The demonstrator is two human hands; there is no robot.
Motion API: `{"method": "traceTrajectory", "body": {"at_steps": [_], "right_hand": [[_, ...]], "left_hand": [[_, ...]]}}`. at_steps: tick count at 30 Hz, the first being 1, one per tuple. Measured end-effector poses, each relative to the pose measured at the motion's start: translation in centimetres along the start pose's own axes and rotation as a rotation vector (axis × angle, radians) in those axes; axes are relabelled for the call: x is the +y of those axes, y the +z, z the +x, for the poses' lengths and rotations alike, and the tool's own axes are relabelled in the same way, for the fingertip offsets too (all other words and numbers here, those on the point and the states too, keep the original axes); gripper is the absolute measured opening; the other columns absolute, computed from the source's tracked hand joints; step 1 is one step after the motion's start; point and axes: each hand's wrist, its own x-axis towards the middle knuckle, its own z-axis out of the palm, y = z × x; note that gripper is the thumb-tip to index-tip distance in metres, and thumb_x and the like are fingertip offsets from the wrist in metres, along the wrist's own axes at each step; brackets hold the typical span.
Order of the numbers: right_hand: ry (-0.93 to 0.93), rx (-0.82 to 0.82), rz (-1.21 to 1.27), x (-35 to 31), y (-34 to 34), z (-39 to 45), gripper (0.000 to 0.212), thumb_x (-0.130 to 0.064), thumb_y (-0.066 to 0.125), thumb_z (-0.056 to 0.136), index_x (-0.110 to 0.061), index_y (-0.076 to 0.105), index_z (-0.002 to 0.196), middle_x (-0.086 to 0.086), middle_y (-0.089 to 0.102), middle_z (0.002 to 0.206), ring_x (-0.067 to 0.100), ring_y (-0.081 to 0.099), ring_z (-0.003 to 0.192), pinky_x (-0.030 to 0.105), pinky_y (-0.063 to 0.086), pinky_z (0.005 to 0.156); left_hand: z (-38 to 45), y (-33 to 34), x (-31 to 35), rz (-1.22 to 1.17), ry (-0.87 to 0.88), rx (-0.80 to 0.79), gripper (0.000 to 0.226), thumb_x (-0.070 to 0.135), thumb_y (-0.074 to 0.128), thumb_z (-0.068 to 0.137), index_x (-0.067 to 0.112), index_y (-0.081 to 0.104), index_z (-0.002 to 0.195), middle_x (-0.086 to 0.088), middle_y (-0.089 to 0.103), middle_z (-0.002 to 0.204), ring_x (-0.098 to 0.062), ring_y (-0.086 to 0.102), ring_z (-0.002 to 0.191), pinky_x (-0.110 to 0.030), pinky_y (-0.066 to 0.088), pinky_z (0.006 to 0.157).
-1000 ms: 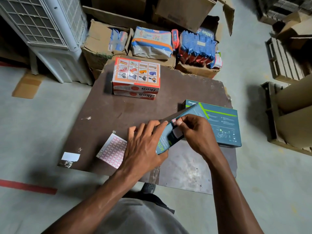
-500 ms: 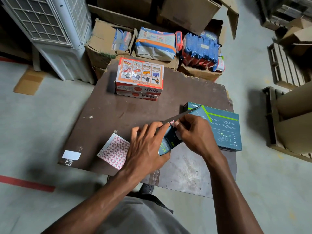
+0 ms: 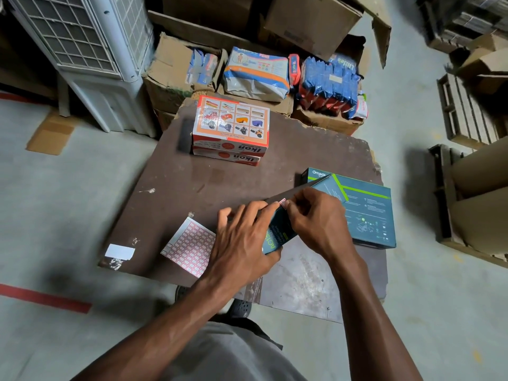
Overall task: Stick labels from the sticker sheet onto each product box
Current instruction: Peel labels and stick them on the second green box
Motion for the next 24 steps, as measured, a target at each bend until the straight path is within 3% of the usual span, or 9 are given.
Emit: {"method": "traceTrajectory", "body": {"at_steps": [11,17,21,24], "right_hand": [[0.035,0.065,0.021,-0.5,0.4,-0.7,0.032,-0.037,0.070,0.093,-0.028,0.051,0.069,-0.016,0.055,0.061,0.011,0.053,0.064,0.044,0.043,0.088],[0.112,0.061,0.071,-0.2,0.3,-0.6,0.033,-0.038,0.074,0.088,-0.028,0.054,0.065,-0.017,0.059,0.058,0.008,0.059,0.064,0.050,0.048,0.092],[0.156,0.079,0.101,0.8,0.0,-0.1,0.035,-0.048,0.083,0.080,-0.026,0.060,0.066,-0.013,0.065,0.061,0.014,0.066,0.067,0.056,0.053,0.087],[0.117,0.095,0.128,1.1,0.2,0.1,0.034,-0.047,0.086,0.078,-0.029,0.060,0.065,-0.019,0.062,0.056,0.007,0.060,0.060,0.058,0.054,0.083]], "left_hand": [[0.0,-0.1,-0.2,0.004,0.021,0.011,0.092,0.054,0.073,0.067,0.031,0.040,0.150,0.008,0.055,0.129,-0.015,0.056,0.116,-0.038,0.035,0.098],[0.4,-0.1,-0.3,-0.003,0.033,-0.039,0.097,0.055,0.070,0.065,0.037,0.035,0.153,0.008,0.051,0.128,-0.014,0.056,0.113,-0.040,0.036,0.097],[1.0,-0.1,-0.4,-0.028,0.036,-0.070,0.096,0.056,0.068,0.062,0.042,0.036,0.150,0.010,0.048,0.127,-0.015,0.055,0.109,-0.041,0.038,0.095],[1.1,0.0,-0.5,-0.031,0.029,-0.071,0.094,0.057,0.068,0.061,0.040,0.039,0.149,0.011,0.047,0.127,-0.015,0.054,0.109,-0.040,0.037,0.094]]}}
